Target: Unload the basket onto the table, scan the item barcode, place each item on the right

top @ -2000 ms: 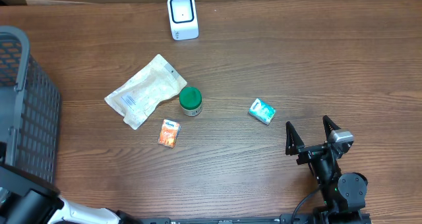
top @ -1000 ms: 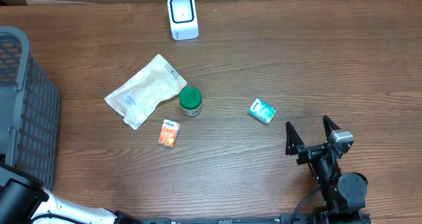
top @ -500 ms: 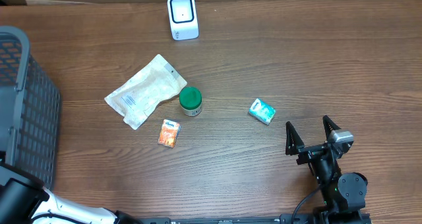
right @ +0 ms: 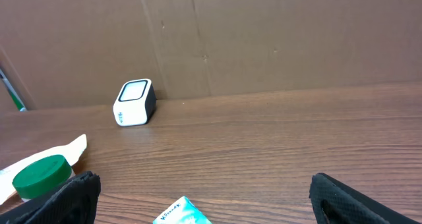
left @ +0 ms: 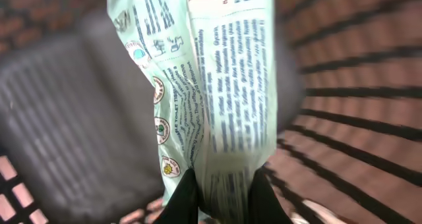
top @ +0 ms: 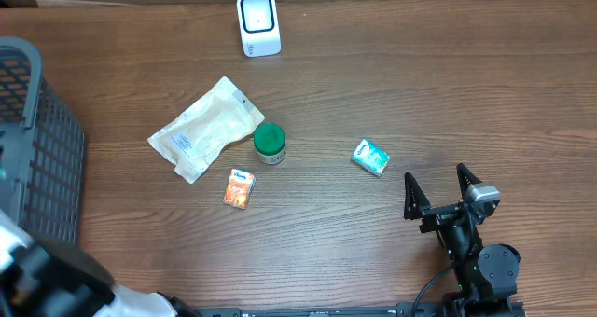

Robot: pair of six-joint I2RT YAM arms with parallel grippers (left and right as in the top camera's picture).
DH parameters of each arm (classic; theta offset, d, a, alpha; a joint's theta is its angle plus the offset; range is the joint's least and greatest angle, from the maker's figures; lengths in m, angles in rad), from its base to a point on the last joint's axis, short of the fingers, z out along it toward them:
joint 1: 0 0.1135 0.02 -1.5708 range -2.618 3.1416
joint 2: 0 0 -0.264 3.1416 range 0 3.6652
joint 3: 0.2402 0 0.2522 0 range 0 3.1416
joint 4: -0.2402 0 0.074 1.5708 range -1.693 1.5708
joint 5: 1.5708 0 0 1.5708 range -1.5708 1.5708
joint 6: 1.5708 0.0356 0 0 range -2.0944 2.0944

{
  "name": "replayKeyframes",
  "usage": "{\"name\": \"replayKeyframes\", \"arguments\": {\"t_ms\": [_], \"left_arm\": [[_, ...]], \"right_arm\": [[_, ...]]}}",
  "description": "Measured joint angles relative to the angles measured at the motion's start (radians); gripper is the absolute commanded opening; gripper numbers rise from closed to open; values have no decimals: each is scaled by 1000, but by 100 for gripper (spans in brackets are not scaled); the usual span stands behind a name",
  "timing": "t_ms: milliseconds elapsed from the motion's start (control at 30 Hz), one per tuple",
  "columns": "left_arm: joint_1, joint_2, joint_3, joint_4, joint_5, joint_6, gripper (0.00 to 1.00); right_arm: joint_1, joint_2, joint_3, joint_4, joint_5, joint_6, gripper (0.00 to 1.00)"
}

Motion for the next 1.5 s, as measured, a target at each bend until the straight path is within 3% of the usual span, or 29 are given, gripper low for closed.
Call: {"name": "replayKeyframes", "arguments": {"t_ms": [367,667,967,1233,1367,1500], "left_arm": [[-381,-349,14,-43,-45,0,4],[-641,-390,14,-242,-81,0,4],[-751,-361,-139,-235,-90,1,4],[-759,-348,-199,-179,-83,31,5],[-751,-348,-198,-172,-48,93,14],[-697,-348,-157,-193,-24,136,32]], "right_arm": [[0,0,0,0,0,0,100],[0,0,0,0,0,0,100],[0,0,0,0,0,1,100],[0,0,0,0,0,1,100],[0,0,0,0,0,0,100],[0,0,0,0,0,1,100]]}}
